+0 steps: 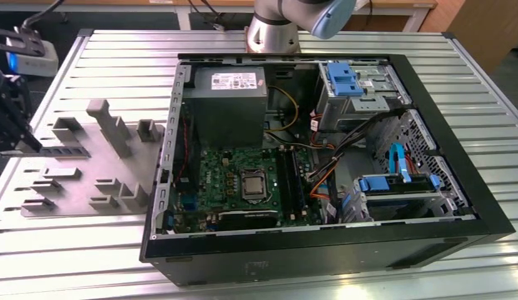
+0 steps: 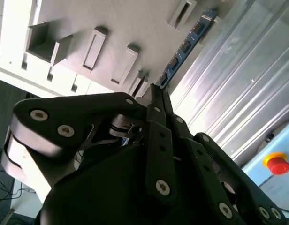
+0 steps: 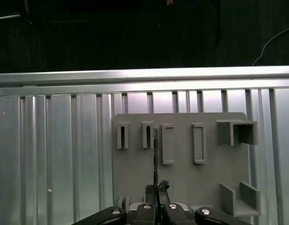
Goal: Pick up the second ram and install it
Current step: 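Pick up the second ram and move it above second insertion slot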
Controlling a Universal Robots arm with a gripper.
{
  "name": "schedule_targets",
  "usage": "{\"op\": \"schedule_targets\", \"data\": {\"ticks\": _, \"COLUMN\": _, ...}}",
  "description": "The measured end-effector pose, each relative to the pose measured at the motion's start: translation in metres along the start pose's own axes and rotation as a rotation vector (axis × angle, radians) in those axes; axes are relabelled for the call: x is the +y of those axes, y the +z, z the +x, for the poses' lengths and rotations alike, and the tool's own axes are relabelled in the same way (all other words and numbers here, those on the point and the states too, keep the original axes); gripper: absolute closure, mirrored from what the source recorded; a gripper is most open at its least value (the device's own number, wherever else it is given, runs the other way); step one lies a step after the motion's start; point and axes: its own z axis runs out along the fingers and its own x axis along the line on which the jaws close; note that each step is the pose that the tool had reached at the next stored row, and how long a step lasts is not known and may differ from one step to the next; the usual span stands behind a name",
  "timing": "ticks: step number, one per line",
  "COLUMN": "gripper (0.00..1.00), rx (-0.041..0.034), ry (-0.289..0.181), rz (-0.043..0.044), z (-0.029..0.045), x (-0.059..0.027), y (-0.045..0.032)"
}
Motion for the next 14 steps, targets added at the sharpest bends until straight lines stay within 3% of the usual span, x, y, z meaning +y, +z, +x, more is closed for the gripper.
{"op": "schedule_targets", "data": {"ticks": 14, "gripper": 0.87, "rx": 0.0, "ry": 0.0, "rz": 0.0001, "z": -0.0023, "x": 0.0026, "y": -0.0638}}
